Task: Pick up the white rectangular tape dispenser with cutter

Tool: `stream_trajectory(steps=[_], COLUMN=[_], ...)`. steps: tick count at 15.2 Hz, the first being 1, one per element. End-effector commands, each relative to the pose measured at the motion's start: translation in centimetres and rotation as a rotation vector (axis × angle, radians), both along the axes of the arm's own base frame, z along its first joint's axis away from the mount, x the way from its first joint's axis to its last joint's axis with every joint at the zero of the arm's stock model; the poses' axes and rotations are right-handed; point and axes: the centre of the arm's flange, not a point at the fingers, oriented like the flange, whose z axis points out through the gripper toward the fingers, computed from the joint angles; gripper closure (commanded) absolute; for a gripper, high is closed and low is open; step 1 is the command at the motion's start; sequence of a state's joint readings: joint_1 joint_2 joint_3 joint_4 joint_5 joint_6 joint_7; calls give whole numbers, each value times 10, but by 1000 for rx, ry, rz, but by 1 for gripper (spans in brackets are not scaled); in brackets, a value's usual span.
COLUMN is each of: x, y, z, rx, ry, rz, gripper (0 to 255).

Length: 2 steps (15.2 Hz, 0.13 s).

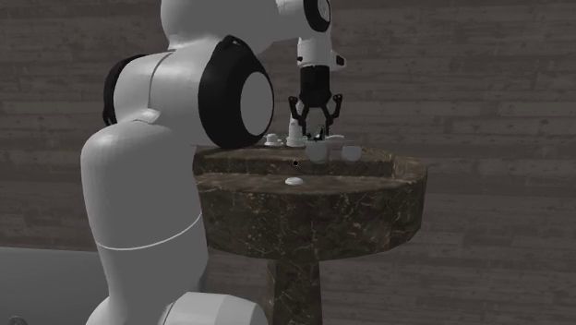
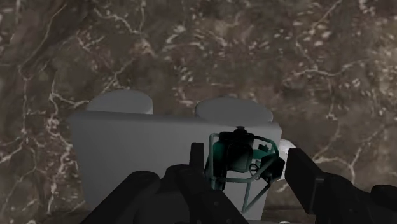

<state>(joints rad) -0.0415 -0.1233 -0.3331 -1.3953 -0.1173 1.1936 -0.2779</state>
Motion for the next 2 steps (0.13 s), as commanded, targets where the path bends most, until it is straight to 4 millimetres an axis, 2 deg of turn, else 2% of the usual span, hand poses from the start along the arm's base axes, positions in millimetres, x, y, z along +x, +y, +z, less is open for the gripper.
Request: stream_trajectory(steps=[1, 2], x=[0, 0], y=[1, 1], z=[8, 8], rx=[0, 0], ry=[0, 0], rz=[0, 0], gripper=[255, 255])
